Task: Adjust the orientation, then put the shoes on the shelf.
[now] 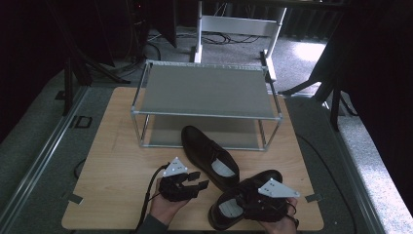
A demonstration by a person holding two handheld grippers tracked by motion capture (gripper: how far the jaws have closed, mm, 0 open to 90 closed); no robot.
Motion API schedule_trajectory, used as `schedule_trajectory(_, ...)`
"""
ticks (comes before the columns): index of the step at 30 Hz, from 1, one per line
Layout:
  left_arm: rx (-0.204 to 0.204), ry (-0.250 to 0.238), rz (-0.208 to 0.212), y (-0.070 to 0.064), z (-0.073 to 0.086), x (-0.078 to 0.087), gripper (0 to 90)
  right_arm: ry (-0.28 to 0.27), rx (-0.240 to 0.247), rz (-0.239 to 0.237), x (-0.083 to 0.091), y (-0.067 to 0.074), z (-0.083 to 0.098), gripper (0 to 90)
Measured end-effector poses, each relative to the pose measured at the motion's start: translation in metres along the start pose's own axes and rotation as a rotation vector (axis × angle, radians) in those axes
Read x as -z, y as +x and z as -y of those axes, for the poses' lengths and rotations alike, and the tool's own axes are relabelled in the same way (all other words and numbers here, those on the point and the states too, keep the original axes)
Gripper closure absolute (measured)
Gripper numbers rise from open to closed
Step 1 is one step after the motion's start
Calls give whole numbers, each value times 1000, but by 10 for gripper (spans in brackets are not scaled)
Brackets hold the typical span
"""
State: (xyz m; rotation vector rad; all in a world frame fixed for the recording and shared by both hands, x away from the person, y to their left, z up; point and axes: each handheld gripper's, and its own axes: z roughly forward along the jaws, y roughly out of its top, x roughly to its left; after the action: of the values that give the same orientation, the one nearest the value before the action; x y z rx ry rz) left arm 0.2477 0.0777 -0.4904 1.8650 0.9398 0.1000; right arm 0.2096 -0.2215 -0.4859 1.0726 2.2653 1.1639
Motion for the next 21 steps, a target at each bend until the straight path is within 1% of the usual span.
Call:
schedule_trajectory(2, 3, -2, -7, 2, 0, 1, 519, 39, 15, 48, -2, -1, 4, 149)
schedule_trajectory(3, 4, -2, -8, 3, 0, 1, 515, 66, 21, 71, -3, -3, 8, 130)
schedule_trajectory(4, 6, -2, -10, 3, -1, 0, 511, 72, 12, 62, -3, -4, 10, 132)
schedule_trajectory(5, 7, -3, -15, 3, -2, 0, 503, 66, -16, 42, 0, -7, 13, 130)
schedule_trajectory(6, 11, -4, -17, 4, -2, 0, 501, 68, -31, 29, 1, -9, 14, 124)
schedule_trajectory(10, 16, -11, -26, 4, -6, -1, 483, 94, -29, 16, 10, -11, 19, 117)
schedule_trajectory(13, 21, -16, -38, 5, -7, -1, 468, 110, -15, 28, 18, -15, 22, 111)
schedule_trajectory(17, 32, -20, -47, 7, -9, -2, 451, 119, -27, 32, 27, -21, 25, 135)
schedule_trajectory(19, 31, -20, -49, 8, -10, -2, 451, 132, -29, 57, 30, -26, 26, 138)
schedule_trajectory(21, 30, -23, -46, 8, -10, -1, 450, 131, -32, 79, 35, -32, 28, 143)
